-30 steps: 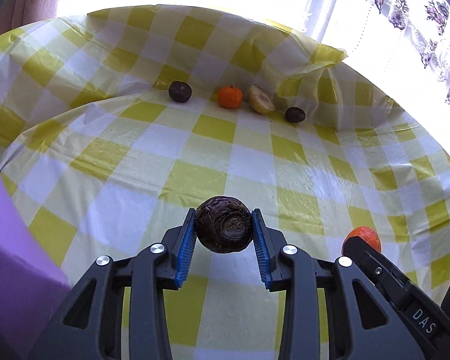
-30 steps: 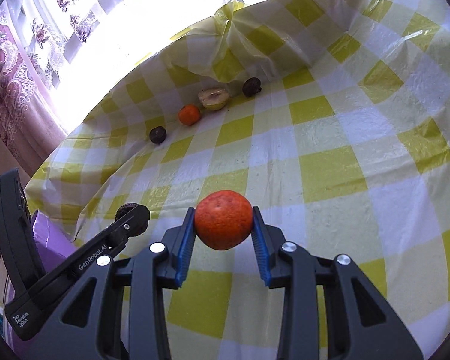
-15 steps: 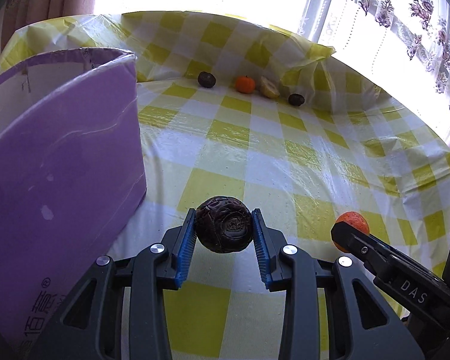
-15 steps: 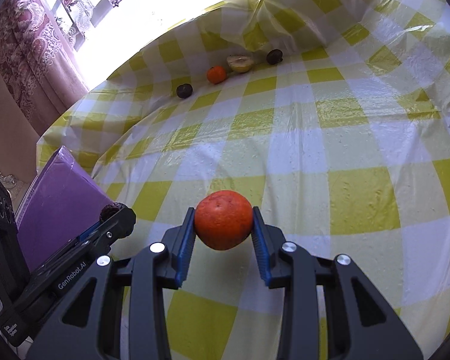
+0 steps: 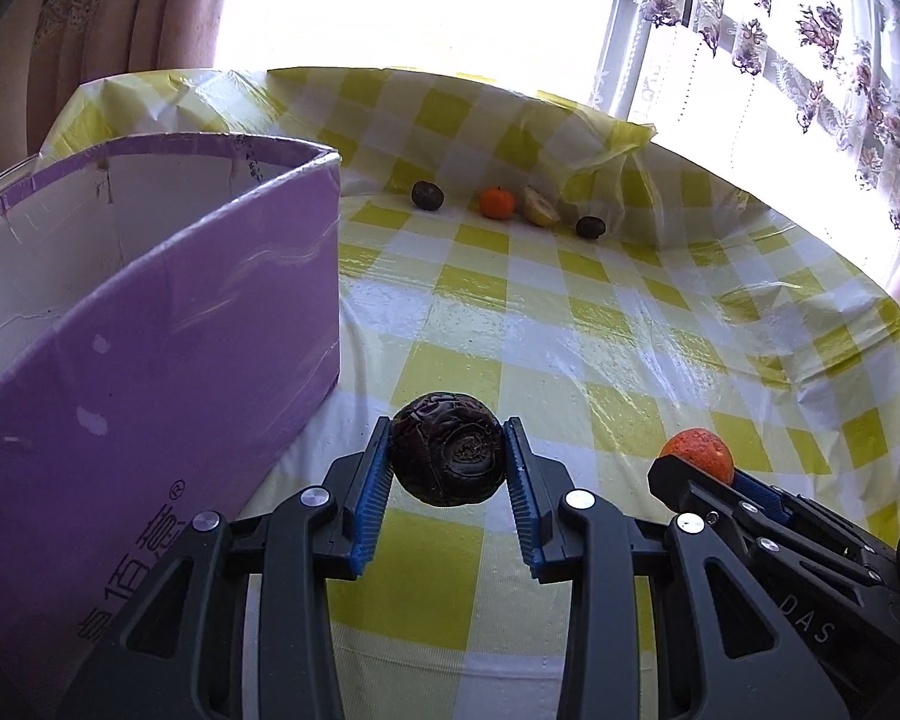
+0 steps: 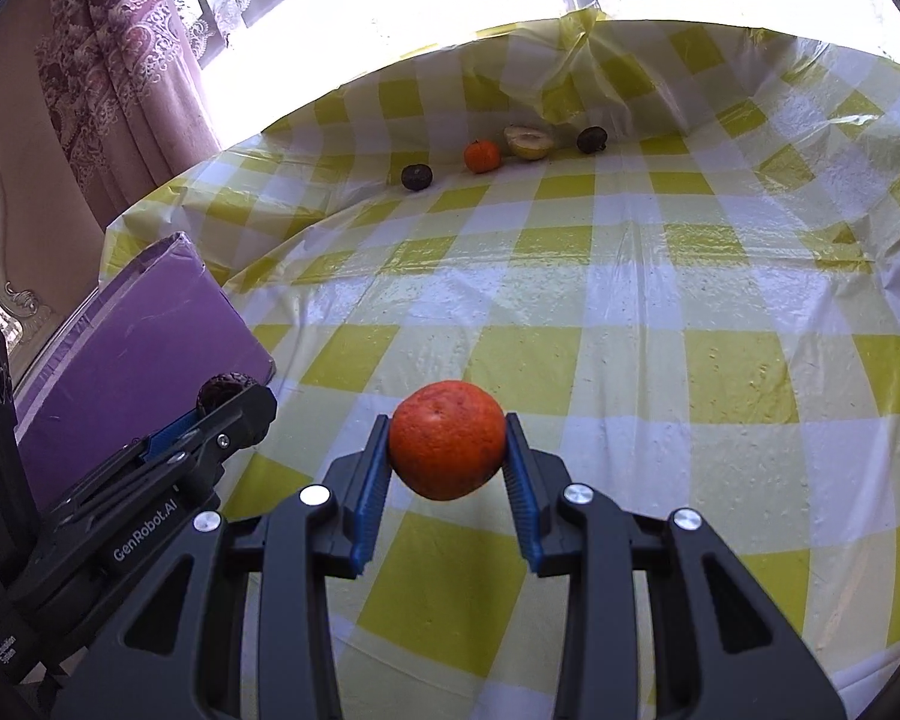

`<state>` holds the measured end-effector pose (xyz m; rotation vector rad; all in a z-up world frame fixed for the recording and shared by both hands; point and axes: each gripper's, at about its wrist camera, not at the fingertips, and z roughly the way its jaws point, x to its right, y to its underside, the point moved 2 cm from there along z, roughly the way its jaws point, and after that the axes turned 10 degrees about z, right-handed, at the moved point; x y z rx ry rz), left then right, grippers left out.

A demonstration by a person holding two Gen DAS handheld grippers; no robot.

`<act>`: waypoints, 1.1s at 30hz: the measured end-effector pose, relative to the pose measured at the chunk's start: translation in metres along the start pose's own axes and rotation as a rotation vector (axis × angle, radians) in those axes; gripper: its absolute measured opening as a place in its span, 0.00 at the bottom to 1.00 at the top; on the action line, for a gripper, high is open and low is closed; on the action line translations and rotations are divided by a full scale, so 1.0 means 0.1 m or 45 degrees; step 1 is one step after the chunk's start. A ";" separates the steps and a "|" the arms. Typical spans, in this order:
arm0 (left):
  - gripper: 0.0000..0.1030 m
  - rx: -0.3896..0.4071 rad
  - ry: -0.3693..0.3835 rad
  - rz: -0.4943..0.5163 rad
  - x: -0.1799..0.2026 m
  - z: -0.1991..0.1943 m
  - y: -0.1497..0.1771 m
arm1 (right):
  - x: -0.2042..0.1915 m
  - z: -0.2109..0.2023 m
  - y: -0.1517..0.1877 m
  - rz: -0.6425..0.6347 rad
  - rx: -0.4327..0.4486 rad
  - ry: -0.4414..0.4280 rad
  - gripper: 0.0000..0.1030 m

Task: Organize fruits
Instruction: 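Lift the dark fruit and orange and carry both toward the box, then open the left tool over the box while the right tool releases the orange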

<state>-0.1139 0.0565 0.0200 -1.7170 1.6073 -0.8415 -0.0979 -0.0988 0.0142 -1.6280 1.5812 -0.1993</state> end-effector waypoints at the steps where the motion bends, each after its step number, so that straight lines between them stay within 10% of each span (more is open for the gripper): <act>1: 0.33 0.021 -0.015 0.016 0.00 -0.05 0.01 | -0.03 -0.03 0.00 -0.020 0.026 0.003 0.35; 17: 0.33 0.704 -0.489 0.073 -0.23 -1.84 -0.24 | -0.93 -1.04 0.17 -0.378 0.647 -0.194 0.35; 27: 0.33 0.576 -0.706 -0.130 -1.05 -2.05 -0.19 | -1.93 -0.92 0.18 -0.596 0.559 -0.373 0.35; 33: 0.33 0.143 -0.663 -0.229 -1.63 -1.66 -0.18 | -2.45 -0.26 0.14 -0.717 0.151 -0.305 0.36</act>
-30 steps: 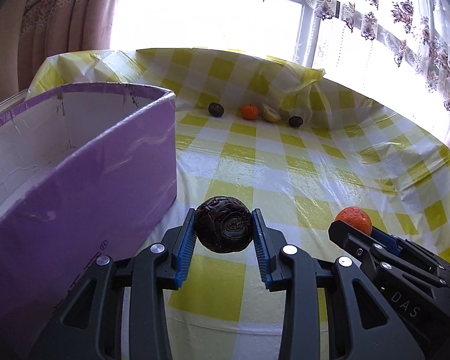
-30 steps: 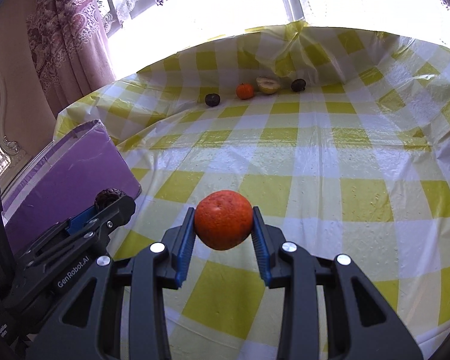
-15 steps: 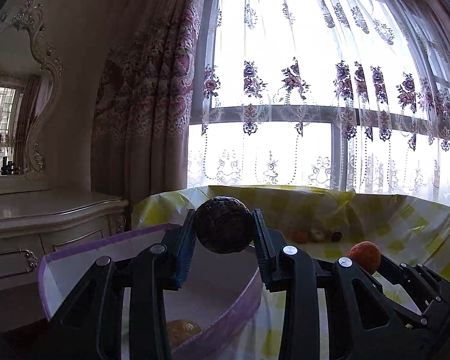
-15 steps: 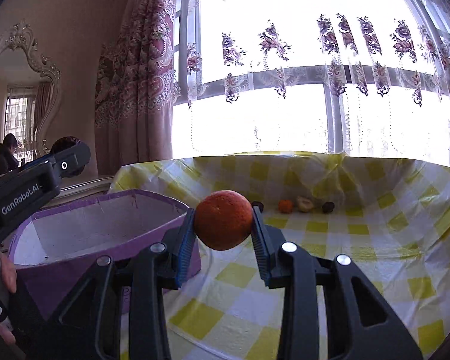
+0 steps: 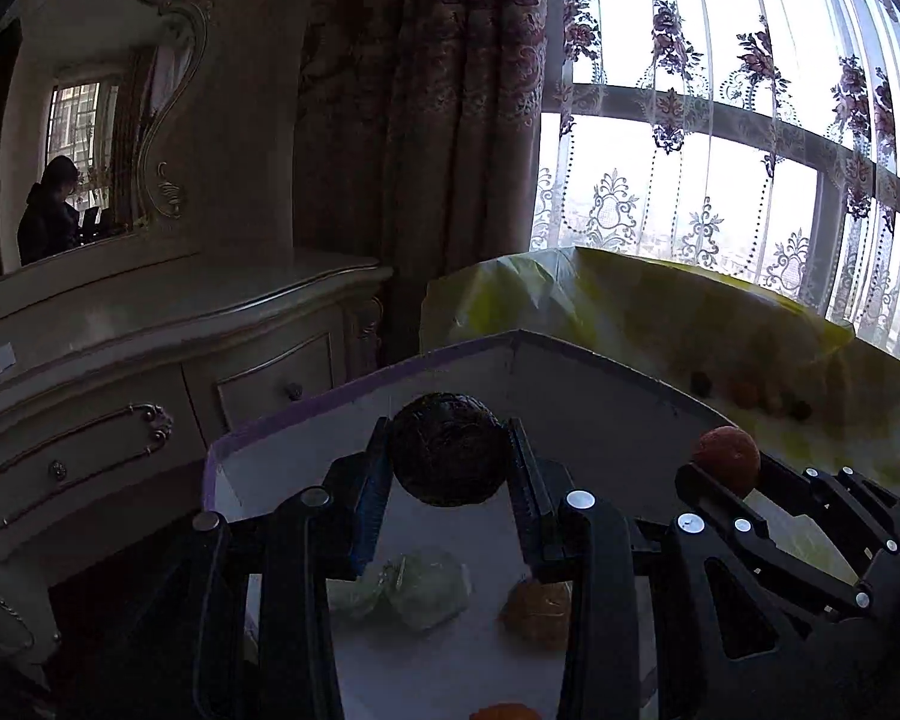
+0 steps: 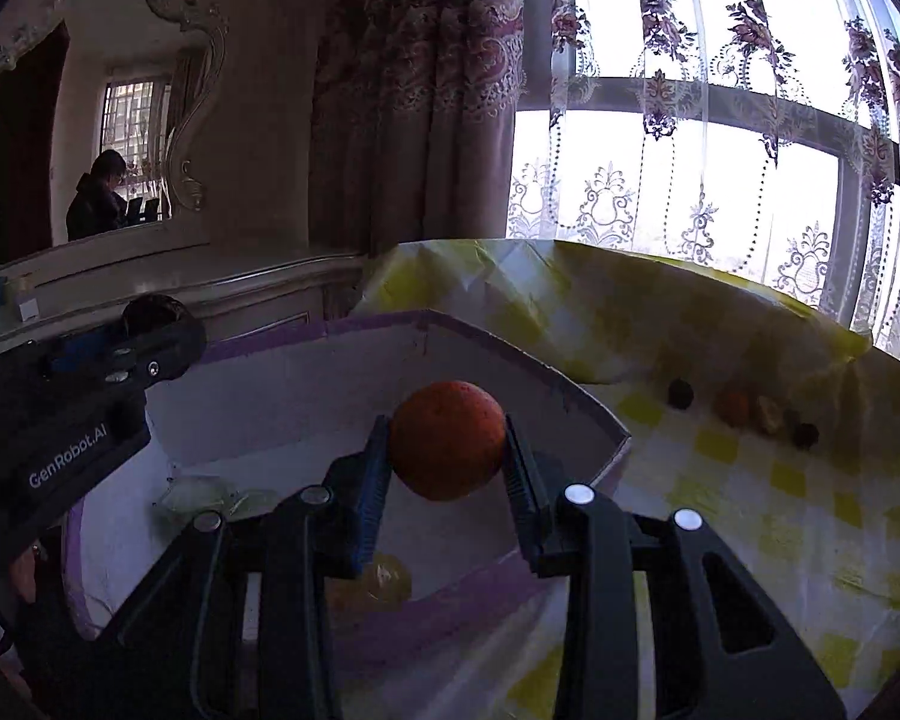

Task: Organize fruits
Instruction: 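Open the left tool over the box while the right tool releases the orange, then move both open tools back toward the remaining fruits on the tablecloth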

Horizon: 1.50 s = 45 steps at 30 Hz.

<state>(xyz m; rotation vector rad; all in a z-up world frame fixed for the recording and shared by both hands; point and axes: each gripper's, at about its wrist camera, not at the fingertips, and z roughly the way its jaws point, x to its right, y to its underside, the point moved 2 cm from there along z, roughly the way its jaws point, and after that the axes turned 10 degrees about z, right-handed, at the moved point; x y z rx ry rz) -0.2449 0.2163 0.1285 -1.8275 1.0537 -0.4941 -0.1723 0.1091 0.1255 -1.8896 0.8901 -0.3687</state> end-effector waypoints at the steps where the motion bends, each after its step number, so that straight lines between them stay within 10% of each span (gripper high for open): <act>1: 0.33 -0.113 0.014 0.030 0.00 0.15 0.01 | -0.02 0.15 -0.01 0.007 -0.087 -0.006 0.36; 7: 0.33 -0.574 0.266 -0.025 -0.15 0.72 0.28 | -0.17 0.77 0.13 -0.138 -0.495 0.073 0.36; 16: 0.33 -0.686 0.240 0.065 -0.19 0.75 0.35 | -0.31 0.99 0.22 -0.398 -0.667 0.183 0.38; 19: 0.46 -0.702 0.259 0.052 -0.19 0.75 0.36 | -0.26 0.98 0.21 -0.348 -0.661 0.139 0.58; 24: 0.90 -0.657 0.257 0.070 -0.12 0.68 0.25 | -0.36 0.96 0.28 -0.387 -0.638 0.114 0.78; 36: 0.92 -0.613 0.217 -0.038 -0.27 0.66 0.10 | -0.40 0.71 0.21 -0.386 -0.500 0.027 0.92; 45: 0.93 -0.065 0.134 -0.082 0.07 -0.01 -0.41 | 0.29 0.08 -0.01 -0.158 -0.029 0.044 0.94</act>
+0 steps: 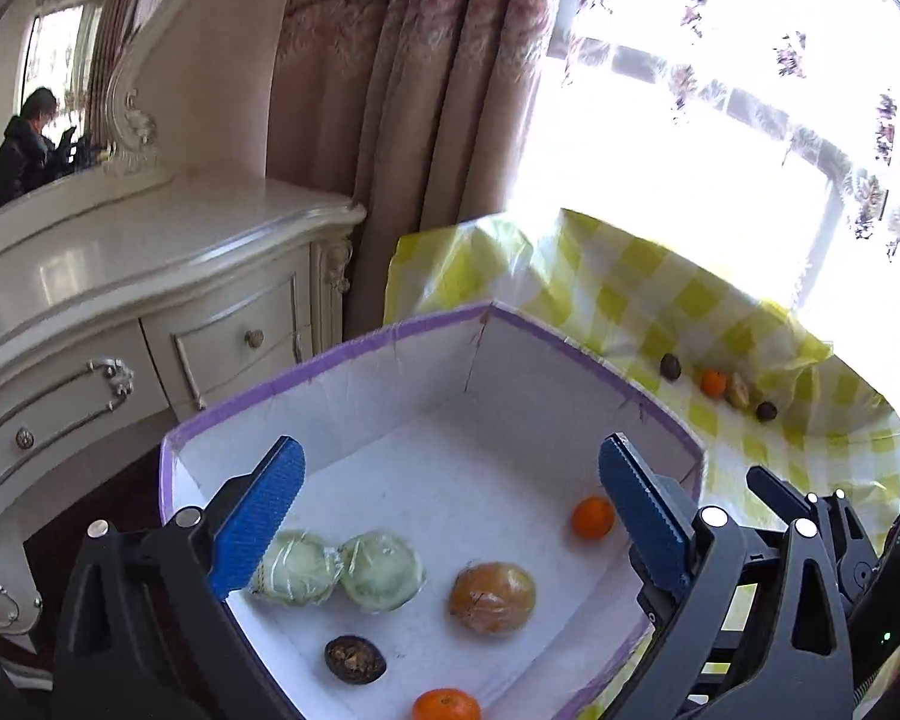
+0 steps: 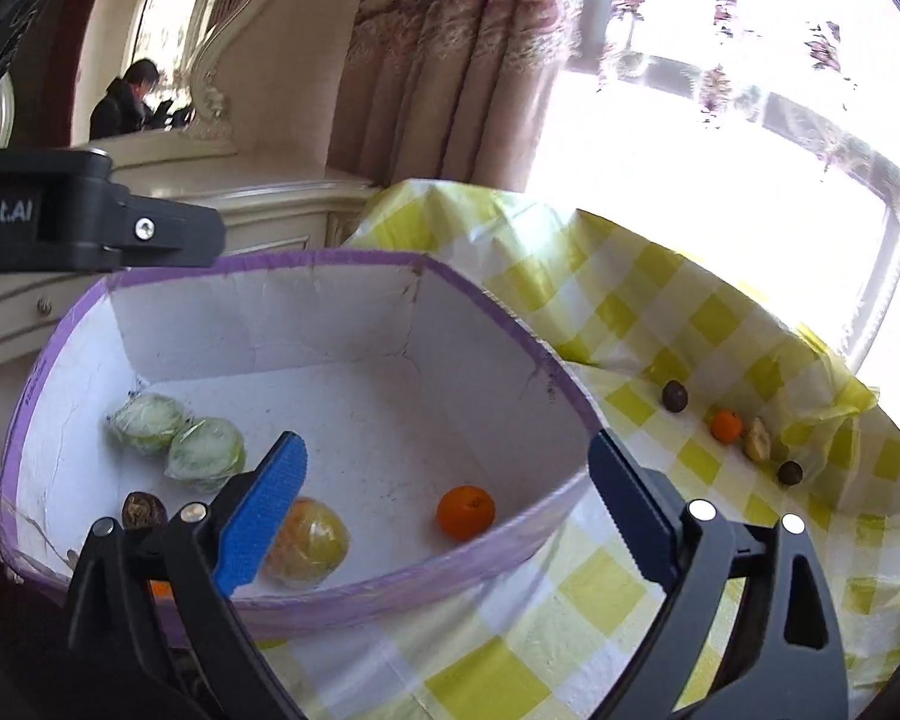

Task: Organize fruits
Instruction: 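Move both open tools back toward the remaining fruits on the tablecloth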

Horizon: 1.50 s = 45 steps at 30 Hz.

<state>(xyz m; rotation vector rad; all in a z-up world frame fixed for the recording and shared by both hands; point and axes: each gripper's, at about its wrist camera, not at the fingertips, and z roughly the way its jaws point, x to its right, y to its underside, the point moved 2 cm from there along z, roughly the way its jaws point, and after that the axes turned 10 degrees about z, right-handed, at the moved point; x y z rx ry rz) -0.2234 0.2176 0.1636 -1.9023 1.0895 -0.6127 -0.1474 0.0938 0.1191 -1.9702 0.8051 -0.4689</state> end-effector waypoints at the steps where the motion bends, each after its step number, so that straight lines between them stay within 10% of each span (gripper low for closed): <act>1: 0.94 0.065 -0.005 0.029 0.12 -0.07 -0.04 | 0.17 -0.06 0.02 0.064 0.043 0.021 0.95; 7: 0.95 0.296 0.146 0.246 1.05 -0.24 -0.11 | 1.35 -0.18 0.28 0.443 0.096 0.243 0.98; 15: 0.95 0.183 0.458 0.305 2.32 0.56 0.03 | 2.61 0.23 0.73 0.691 -0.084 0.548 0.98; 20: 0.95 0.166 0.403 0.186 2.60 1.27 0.08 | 3.12 0.51 0.89 0.753 -0.139 0.679 0.98; 27: 0.95 0.145 0.183 0.315 2.84 1.79 -0.01 | 3.55 0.75 0.94 0.937 -0.158 0.633 0.98; 34: 0.95 0.167 0.290 0.571 3.34 1.88 0.08 | 3.80 0.86 0.91 1.040 -0.120 0.557 0.98; 45: 0.95 -0.232 0.466 0.112 2.89 2.94 0.02 | 3.90 1.26 0.63 0.875 -0.160 0.457 0.96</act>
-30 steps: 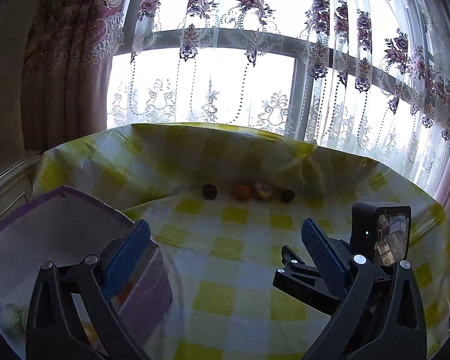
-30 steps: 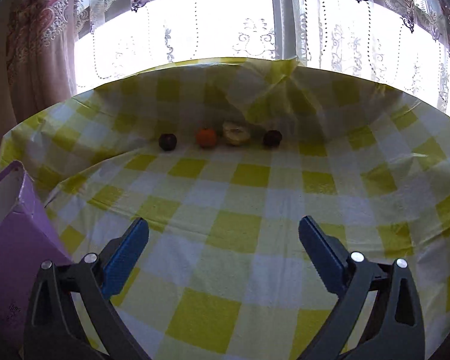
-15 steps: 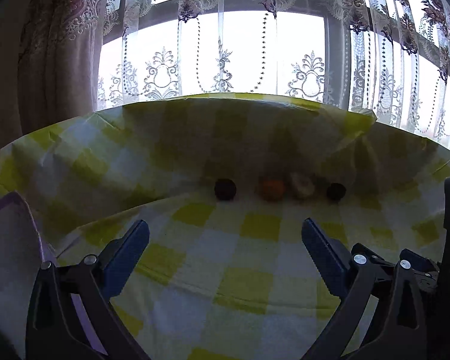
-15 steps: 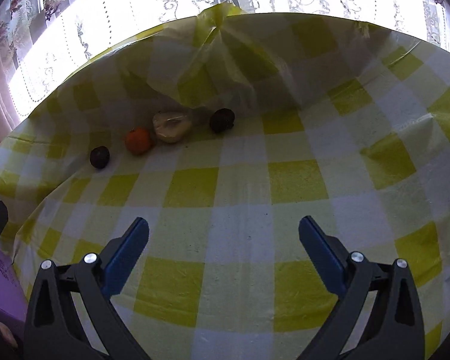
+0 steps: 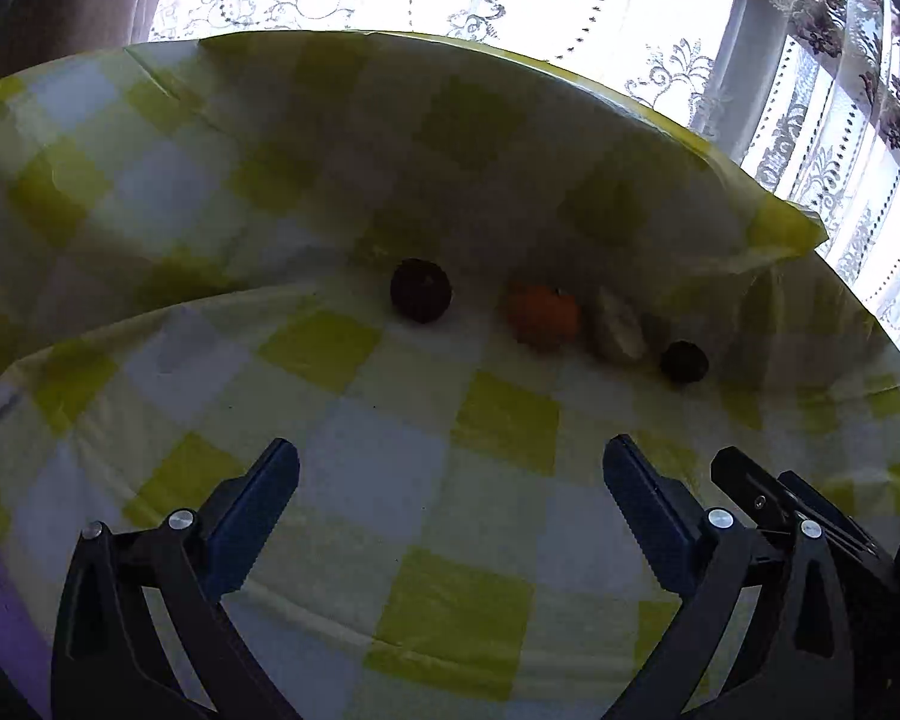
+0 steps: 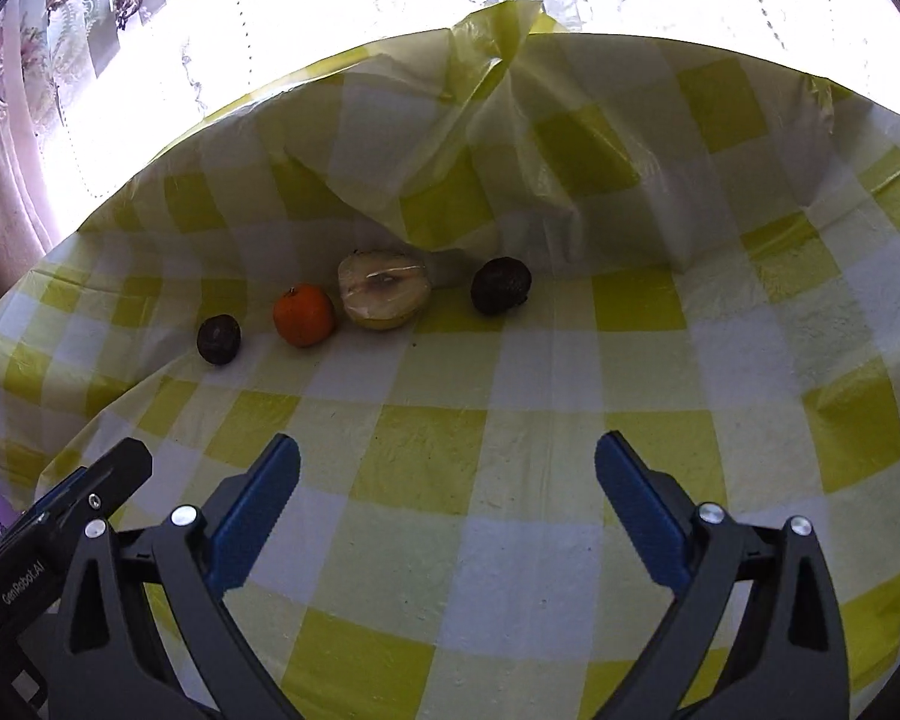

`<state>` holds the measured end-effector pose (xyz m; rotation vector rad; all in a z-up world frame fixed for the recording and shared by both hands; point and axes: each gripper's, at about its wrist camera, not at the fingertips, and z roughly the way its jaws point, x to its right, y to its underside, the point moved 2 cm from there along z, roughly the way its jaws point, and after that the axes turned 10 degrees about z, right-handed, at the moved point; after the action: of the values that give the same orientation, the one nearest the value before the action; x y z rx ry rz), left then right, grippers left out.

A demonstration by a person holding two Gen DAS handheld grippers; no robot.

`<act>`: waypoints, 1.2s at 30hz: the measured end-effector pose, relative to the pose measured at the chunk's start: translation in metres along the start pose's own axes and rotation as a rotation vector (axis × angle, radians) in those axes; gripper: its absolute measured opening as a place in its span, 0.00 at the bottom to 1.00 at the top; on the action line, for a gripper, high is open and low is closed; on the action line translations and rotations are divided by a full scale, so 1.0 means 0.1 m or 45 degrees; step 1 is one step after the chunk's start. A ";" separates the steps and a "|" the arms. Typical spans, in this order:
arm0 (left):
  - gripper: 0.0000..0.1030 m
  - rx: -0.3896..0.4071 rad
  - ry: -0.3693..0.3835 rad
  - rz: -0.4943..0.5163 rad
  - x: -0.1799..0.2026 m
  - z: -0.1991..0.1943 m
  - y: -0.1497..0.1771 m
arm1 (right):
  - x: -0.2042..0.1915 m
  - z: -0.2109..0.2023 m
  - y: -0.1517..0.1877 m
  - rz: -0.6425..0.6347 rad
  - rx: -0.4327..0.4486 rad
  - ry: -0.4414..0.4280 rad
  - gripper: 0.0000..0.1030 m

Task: Organize fruits
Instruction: 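Move both open tools back toward the remaining fruits on the tablecloth, then grasp the wrapped pale fruit with the right tool while the left grasps a dark fruit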

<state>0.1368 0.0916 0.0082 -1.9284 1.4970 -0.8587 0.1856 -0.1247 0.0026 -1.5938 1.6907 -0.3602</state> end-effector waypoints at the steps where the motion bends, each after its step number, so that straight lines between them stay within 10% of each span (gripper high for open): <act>1: 0.95 -0.013 0.003 -0.050 -0.07 0.04 -0.01 | -0.03 0.06 -0.04 -0.016 -0.009 0.002 0.96; 8: 0.95 -0.059 0.010 -0.361 -0.49 0.18 0.01 | -0.22 0.60 -0.35 -0.082 -0.094 0.021 0.92; 27: 0.95 -0.004 -0.071 -0.287 -0.40 0.04 -0.05 | -0.64 1.49 -0.83 -0.236 -0.277 0.068 0.66; 36: 0.95 -0.015 -0.107 -0.290 -0.42 0.27 -0.27 | -0.28 0.88 -0.61 -0.034 -0.246 -0.059 0.56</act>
<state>0.1669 0.1393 0.0042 -2.1456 1.2538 -0.8548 0.2881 -0.0835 -0.0059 -1.7518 1.7121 -0.1755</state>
